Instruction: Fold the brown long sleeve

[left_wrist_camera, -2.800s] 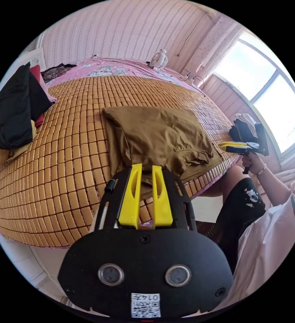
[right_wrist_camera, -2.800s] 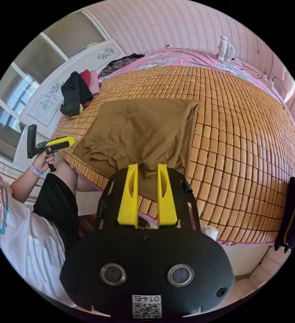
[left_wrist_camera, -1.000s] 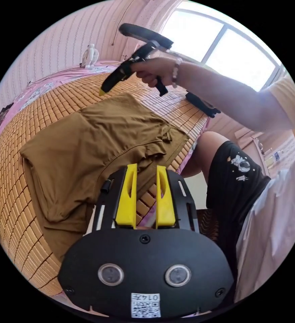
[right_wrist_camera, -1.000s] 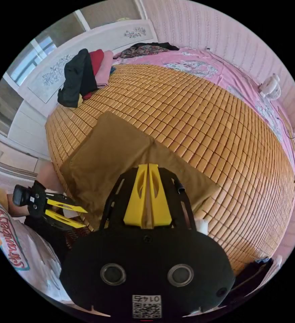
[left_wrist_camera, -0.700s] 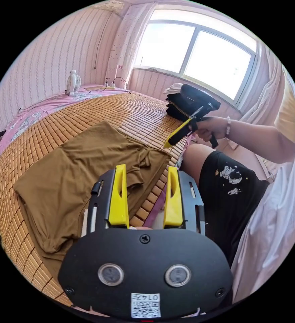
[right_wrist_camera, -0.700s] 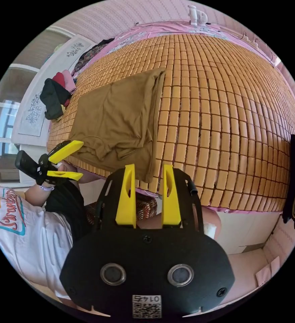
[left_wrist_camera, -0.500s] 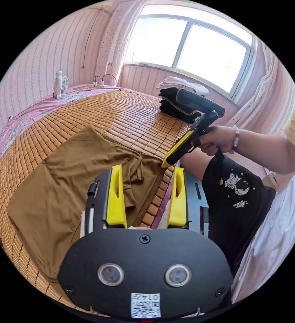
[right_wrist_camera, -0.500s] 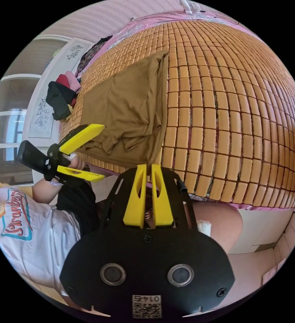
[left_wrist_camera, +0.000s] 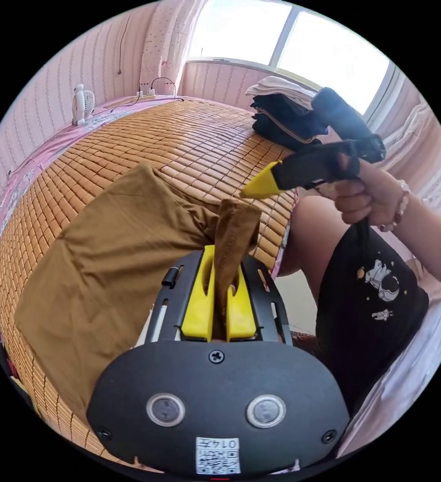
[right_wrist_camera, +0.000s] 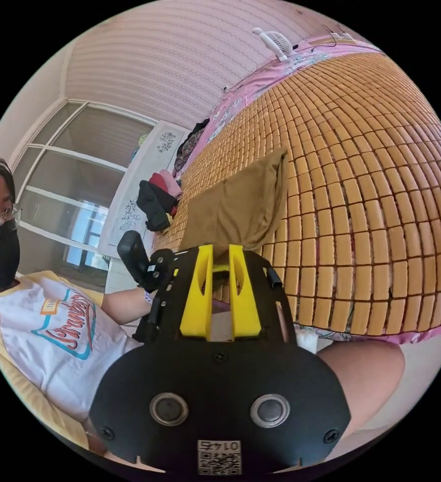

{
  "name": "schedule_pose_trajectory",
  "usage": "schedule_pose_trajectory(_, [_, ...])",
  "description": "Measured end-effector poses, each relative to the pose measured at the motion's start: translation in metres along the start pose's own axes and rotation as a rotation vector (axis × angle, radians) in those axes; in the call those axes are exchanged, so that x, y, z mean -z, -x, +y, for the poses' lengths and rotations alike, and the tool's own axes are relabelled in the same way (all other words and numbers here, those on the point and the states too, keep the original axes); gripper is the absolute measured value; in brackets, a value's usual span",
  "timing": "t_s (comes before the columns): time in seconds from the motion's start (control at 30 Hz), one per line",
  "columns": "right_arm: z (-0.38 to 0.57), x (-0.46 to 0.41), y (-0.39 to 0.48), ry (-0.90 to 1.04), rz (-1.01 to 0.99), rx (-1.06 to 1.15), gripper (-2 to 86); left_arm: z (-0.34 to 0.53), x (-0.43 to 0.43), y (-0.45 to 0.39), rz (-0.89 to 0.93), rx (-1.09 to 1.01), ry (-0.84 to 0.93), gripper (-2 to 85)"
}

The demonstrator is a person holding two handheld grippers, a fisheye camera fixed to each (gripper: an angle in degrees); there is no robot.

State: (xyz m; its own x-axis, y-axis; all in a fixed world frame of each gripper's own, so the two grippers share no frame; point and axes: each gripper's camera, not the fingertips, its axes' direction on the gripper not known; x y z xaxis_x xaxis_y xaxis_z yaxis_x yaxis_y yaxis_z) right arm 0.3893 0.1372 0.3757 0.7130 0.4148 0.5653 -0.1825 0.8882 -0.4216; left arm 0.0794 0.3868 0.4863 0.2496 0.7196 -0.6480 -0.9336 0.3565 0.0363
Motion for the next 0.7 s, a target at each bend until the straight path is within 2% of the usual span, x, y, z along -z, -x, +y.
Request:
schedule_pose_trajectory(0.13, [-0.002, -0.005, -0.027, -0.113, 0.082, -0.110, 10.8, 0.032, 0.025, -0.027, -0.017, -0.134, -0.051, -0.3])
schedule_pose_trajectory(0.23, [0.002, -0.011, -0.040, -0.210, 0.064, -0.203, 11.1, 0.050, 0.040, -0.037, -0.069, -0.180, -0.081, -0.6])
schedule_pose_trajectory(0.37, [0.005, -0.022, -0.048, -0.191, 0.075, -0.235, 3.0, 0.062, 0.054, -0.035, -0.053, -0.131, -0.123, -0.7])
schedule_pose_trajectory(0.53, [0.022, 0.021, -0.033, -0.293, -0.013, -0.186, 0.9, 0.070, 0.089, -0.033, -0.059, -0.064, -0.250, -0.6])
schedule_pose_trajectory(0.7, [0.025, 0.074, 0.034, -0.323, 0.056, 0.030, 0.6, 0.079, 0.123, -0.022, 0.010, 0.060, -0.441, -0.6])
